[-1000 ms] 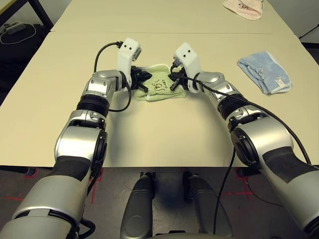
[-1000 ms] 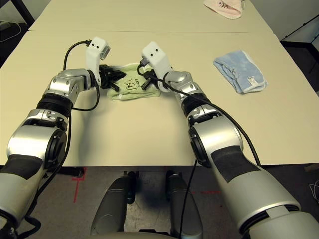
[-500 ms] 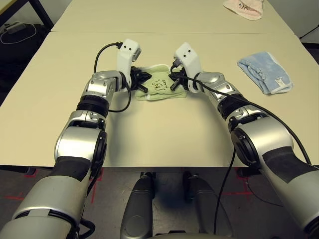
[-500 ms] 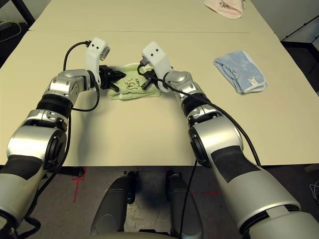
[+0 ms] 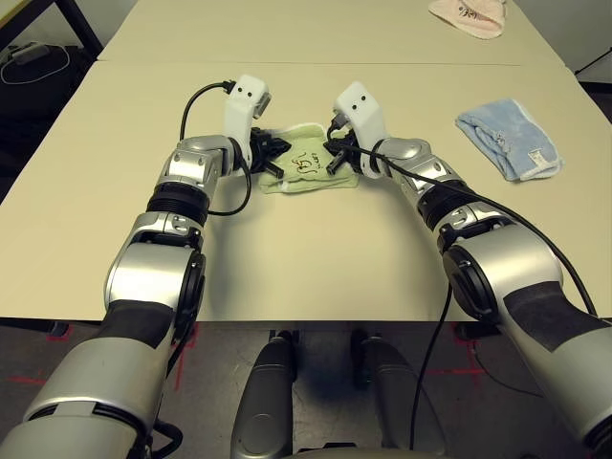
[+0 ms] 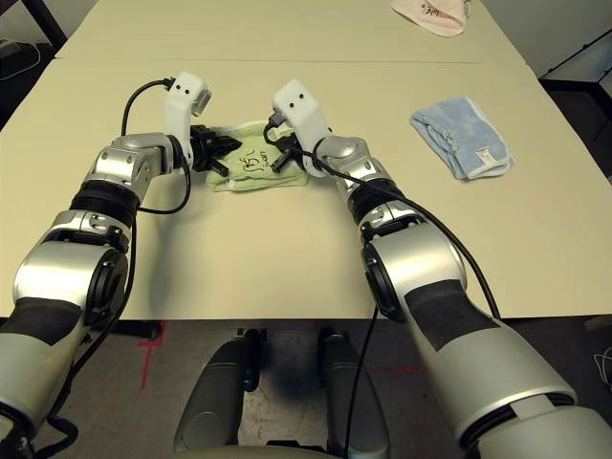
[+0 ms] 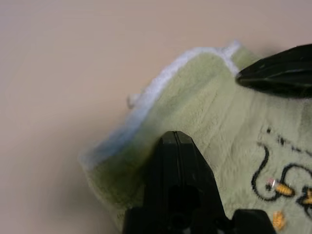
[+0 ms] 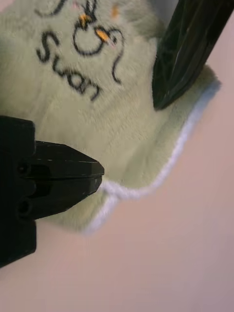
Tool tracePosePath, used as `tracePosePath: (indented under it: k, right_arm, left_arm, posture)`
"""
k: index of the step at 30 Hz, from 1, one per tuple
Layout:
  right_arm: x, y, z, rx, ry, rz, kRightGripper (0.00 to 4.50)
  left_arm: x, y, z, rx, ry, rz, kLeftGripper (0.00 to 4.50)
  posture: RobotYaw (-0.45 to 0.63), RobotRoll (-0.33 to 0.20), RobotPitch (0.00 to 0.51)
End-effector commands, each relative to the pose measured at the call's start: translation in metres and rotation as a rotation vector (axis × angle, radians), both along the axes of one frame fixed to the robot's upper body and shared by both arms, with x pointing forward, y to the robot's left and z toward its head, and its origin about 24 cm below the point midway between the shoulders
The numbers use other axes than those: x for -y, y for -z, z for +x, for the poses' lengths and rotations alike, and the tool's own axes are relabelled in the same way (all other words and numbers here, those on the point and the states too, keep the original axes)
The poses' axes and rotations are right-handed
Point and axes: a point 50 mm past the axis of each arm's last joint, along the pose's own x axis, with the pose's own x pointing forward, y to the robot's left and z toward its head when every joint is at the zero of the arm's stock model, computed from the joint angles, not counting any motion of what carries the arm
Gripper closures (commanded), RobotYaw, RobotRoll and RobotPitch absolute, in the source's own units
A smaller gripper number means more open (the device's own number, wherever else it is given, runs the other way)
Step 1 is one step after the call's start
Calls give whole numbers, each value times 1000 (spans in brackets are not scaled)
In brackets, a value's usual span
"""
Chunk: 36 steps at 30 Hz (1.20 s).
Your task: Fold the towel and set it aside.
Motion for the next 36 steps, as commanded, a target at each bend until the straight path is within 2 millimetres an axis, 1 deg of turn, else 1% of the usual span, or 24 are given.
tracePosePath:
  k: [1, 3, 5, 6, 7, 9, 11, 12, 14, 16, 19, 20, 23, 24, 26, 28, 30, 36]
  right_arm:
    - [28, -61, 3, 173, -120, 249, 4500]
    - [25, -63, 3, 196, -98, 244, 4500]
    - [15, -69, 2, 215, -105, 283, 4500]
    - [9, -72, 1, 221, -108, 290, 4500]
    - [5, -74, 1, 228, -110, 293, 4500]
    - [1, -75, 1, 212, -97, 316, 4500]
    - [0, -73, 0, 207, -105, 316, 4500]
    - [1, -73, -1, 206, -105, 327, 4027]
    - [2, -73, -2, 213, -96, 342, 3461]
    - [3, -70, -2, 214, -80, 345, 2690]
    - [5, -61, -5, 201, -76, 352, 1578]
    - [4, -58, -7, 193, -83, 357, 1176]
    - [3, -52, -10, 178, -91, 362, 73]
    - [3, -51, -11, 176, -89, 362, 27]
    - [5, -51, -12, 173, -83, 363, 27]
    - [6, -51, -12, 174, -77, 362, 27]
    - [7, -50, -13, 175, -74, 362, 27]
    - [8, -48, -16, 175, -69, 356, 27]
  left_arm:
    - [-22, -68, -15, 256, 25, -151, 4465]
    - [-14, -71, -20, 333, -6, -106, 4465]
    - [1, -77, -24, 355, -37, -164, 4465]
    - [7, -74, -25, 340, -43, -172, 4465]
    - [9, -70, -26, 317, -42, -191, 4306]
    - [-1, -59, -23, 318, -117, -148, 3867]
    - [-7, -54, -27, 303, -141, -157, 3188]
    - [-10, -53, -29, 304, -152, -146, 2817]
    - [-20, -50, -31, 313, -198, -138, 2074]
    - [-27, -49, -32, 320, -240, -146, 1323]
    - [-31, -41, -38, 303, -267, -129, 192]
    - [-31, -38, -40, 286, -273, -129, 0]
    - [-34, -31, -41, 258, -316, -98, 0]
    - [-36, -30, -40, 230, -341, -110, 0]
    - [-39, -31, -40, 231, -369, -113, 0]
    - [-41, -29, -41, 215, -413, -69, 0]
    - [-43, -28, -41, 204, -450, -74, 0]
    - [-43, -26, -45, 202, -440, -77, 0]
  posture:
    - [80, 0, 0]
    - [79, 0, 0]
    - [87, 0, 0]
    - [86, 0, 0]
    - [92, 0, 0]
    - [97, 0, 0]
    - [107, 0, 0]
    - [119, 0, 0]
    - [124, 0, 0]
    - [117, 0, 0]
    - [110, 0, 0]
    - [106, 0, 0]
    - [102, 0, 0]
    - [100, 0, 0]
    - [96, 0, 0]
    - [94, 0, 0]
    - [93, 0, 0]
    - [91, 0, 0]
